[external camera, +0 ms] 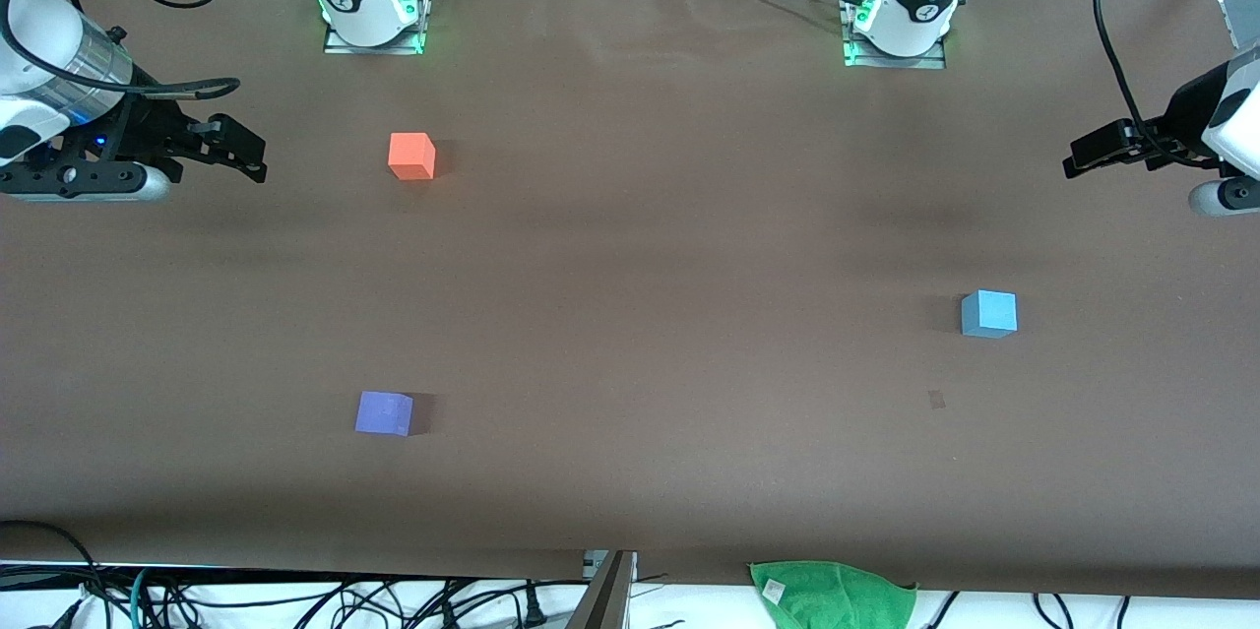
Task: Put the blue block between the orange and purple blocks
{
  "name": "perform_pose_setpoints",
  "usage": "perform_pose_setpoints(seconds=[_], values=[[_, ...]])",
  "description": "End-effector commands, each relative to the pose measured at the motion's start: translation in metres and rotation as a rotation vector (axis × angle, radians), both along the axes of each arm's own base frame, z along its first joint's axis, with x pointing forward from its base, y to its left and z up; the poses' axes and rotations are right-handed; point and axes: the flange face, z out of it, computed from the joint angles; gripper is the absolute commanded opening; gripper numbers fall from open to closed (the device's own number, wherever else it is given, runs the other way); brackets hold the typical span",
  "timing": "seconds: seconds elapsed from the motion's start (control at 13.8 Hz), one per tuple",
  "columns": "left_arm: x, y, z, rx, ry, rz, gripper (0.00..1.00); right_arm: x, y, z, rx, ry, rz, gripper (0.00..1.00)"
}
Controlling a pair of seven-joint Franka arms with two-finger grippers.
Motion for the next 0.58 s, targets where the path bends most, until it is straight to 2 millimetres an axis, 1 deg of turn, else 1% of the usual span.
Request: perform_pose_setpoints(seconds=[0.0, 0.51], values=[[0.0026, -0.001, 0.0053, -0.012, -0.004, -0.014, 1.0, -0.001, -0.0006, 0.0036, 0.017, 0.0, 0.009, 1.0], [0.0034, -0.0013, 0.0036, -0.007, 0.0, -0.014, 1.0, -0.0011, 0.0003, 0.0036, 0.017, 0.0, 0.01, 1.0]])
